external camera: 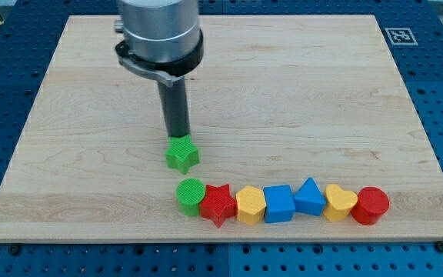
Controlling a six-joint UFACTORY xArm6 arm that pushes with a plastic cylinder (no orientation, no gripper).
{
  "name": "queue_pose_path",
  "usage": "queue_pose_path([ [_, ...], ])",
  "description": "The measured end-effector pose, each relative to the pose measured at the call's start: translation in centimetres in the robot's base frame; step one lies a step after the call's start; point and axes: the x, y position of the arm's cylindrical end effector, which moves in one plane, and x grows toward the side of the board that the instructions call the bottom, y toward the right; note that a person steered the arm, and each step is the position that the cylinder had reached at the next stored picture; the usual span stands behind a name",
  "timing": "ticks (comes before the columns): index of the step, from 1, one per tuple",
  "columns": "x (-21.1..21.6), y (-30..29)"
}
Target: Move the green star to the green circle
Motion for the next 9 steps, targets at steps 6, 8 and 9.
queue_pose_path([
  [6, 2.5, 1.9],
  [8, 1.2, -1.4],
  [9, -1.4, -2.0],
])
